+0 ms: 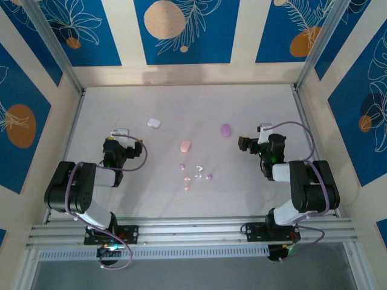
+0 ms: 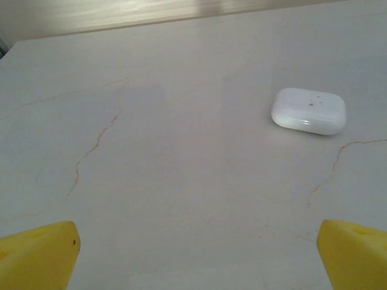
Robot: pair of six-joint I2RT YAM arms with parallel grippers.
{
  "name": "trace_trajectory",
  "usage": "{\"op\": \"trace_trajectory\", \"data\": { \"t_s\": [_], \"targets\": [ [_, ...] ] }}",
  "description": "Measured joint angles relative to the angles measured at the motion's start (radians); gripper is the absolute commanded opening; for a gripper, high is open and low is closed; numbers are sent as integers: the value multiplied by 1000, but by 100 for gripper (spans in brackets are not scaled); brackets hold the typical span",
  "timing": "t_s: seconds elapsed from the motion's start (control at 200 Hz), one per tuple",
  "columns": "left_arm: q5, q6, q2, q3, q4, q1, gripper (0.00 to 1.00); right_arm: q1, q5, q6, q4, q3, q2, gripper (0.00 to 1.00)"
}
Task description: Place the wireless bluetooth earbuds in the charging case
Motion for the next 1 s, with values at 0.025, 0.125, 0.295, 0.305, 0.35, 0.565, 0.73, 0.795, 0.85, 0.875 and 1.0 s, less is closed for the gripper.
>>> {"op": "trace_trajectory", "data": {
  "t_s": [0.025,0.125,0.295,0.305,0.35,0.565,0.73,0.795,0.85,0.875,1.0],
  "targets": [
    [0,0,0,0,0,0,100,0,0,0,0,1,0,99],
    [0,0,0,0,0,0,100,0,0,0,0,5,0,99],
    [0,0,0,0,-2,0,100,0,0,0,0,8,0,99],
    [0,0,0,0,-2,0,100,0,0,0,0,8,0,99],
    [0,0,0,0,-2,0,100,0,0,0,0,9,0,99],
    [0,0,0,0,-2,0,100,0,0,0,0,9,0,99],
    [0,0,0,0,-2,0,100,-2,-3,0,0,9,0,99],
    [0,0,0,0,-3,0,100,-6,-10,0,0,9,0,99],
    [0,0,0,0,-3,0,100,-9,-12,0,0,9,0,99],
    [0,0,0,0,-3,0,100,-10,-15,0,0,9,0,99],
    [0,0,0,0,-6,0,100,-10,-19,0,0,9,0,99]
  ]
}}
